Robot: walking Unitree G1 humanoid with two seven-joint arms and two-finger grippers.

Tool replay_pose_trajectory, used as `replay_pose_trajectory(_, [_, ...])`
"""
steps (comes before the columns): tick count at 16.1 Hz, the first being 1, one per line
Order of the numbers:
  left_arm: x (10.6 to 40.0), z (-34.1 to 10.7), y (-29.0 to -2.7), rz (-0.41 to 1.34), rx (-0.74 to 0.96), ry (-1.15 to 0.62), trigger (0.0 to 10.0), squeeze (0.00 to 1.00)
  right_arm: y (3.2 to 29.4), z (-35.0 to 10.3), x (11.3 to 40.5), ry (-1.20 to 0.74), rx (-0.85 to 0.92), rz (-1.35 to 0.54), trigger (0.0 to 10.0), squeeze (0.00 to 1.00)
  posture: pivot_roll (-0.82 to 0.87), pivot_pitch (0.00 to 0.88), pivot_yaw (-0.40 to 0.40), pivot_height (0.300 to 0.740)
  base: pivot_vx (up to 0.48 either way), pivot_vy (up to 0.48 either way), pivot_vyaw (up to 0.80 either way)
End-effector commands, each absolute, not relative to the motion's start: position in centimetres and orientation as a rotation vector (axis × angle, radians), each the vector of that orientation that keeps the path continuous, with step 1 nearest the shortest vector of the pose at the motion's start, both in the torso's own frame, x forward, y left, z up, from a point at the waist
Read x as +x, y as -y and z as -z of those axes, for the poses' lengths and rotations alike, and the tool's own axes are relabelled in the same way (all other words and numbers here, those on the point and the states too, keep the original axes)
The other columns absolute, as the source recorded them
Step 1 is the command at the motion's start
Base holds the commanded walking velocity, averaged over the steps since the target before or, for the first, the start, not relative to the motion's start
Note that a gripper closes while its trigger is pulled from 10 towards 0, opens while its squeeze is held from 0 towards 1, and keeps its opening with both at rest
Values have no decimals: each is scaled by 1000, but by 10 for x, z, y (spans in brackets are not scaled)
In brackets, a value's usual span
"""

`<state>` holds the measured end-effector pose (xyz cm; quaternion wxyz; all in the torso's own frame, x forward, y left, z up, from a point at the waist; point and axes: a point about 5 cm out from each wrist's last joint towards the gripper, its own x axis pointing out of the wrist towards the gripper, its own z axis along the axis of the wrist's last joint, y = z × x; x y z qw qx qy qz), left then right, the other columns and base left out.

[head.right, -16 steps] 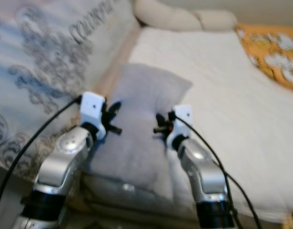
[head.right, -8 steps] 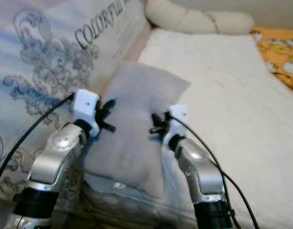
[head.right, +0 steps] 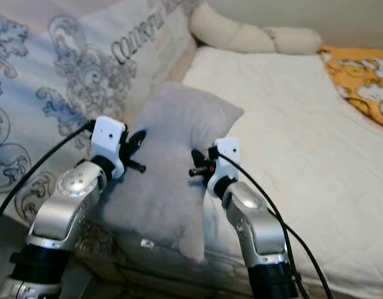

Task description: Clean up the room

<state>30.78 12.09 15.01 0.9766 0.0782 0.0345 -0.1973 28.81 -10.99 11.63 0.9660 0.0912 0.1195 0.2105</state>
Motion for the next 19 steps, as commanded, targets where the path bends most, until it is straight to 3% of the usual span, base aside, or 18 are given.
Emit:
replay_pose_trajectory(1, [310,-157,-124,387,165,-40,10000,0,116,-119,291,-239,190,-392,10000,0,16,0,28,740,0,0,0])
replay_pose_trajectory(11, [311,-153,-125,364,165,-68,10000,0,116,-118,291,-247,190,-385,10000,0,14,0,20,740,0,0,0])
replay_pose_trajectory(14, [323,-152,-137,335,241,-74,10000,0,111,-117,298,-248,223,-391,10000,0,12,0,18,740,0,0,0])
replay_pose_trajectory(19, [374,-177,-149,314,376,-32,10000,0,98,-107,345,-281,197,-378,10000,0,6,0,26,740,0,0,0])
